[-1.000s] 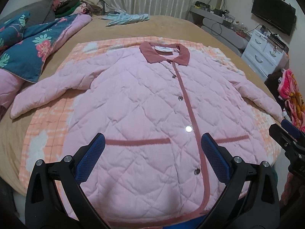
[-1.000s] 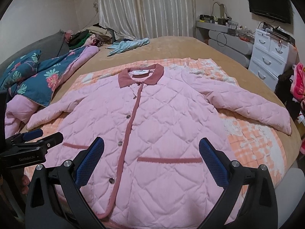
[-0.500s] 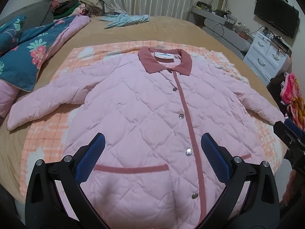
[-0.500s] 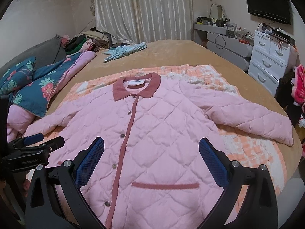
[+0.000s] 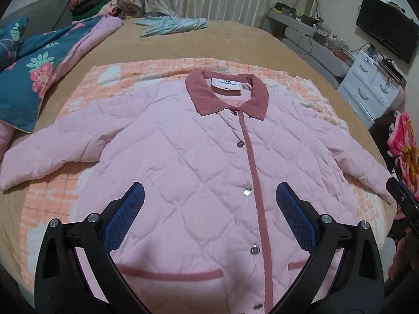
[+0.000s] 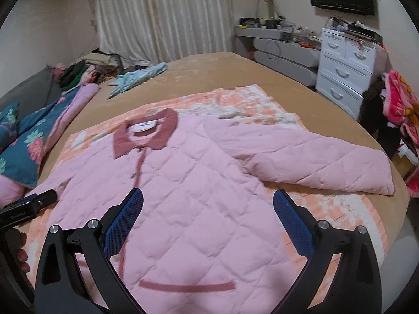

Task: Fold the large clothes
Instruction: 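Move the right tool toward the jacket sleeve nearest it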

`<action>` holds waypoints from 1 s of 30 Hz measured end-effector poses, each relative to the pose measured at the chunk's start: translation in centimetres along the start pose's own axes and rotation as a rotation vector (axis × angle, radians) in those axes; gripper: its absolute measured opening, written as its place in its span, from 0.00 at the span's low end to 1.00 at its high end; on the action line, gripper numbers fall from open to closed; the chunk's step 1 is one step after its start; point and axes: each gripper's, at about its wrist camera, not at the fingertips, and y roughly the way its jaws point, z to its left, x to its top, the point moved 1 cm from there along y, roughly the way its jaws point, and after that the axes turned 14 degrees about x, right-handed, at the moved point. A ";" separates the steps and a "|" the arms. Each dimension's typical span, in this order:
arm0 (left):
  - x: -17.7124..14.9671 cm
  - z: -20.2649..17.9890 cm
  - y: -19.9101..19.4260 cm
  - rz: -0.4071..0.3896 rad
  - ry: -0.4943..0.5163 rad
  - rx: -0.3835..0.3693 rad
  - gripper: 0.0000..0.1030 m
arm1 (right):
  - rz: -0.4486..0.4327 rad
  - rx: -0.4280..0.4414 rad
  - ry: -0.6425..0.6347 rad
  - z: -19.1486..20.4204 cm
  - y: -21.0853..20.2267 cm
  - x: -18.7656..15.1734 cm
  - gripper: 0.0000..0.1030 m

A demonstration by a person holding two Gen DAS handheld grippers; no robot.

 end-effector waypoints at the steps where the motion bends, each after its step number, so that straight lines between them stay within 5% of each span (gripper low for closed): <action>1: 0.3 -0.2 0.4 0.002 0.000 0.000 0.91 | -0.001 -0.013 0.011 -0.6 0.2 0.2 0.96; 30: 4.0 -8.8 10.2 0.063 0.070 0.006 0.91 | -0.012 -0.290 0.425 -23.1 4.5 -0.6 0.96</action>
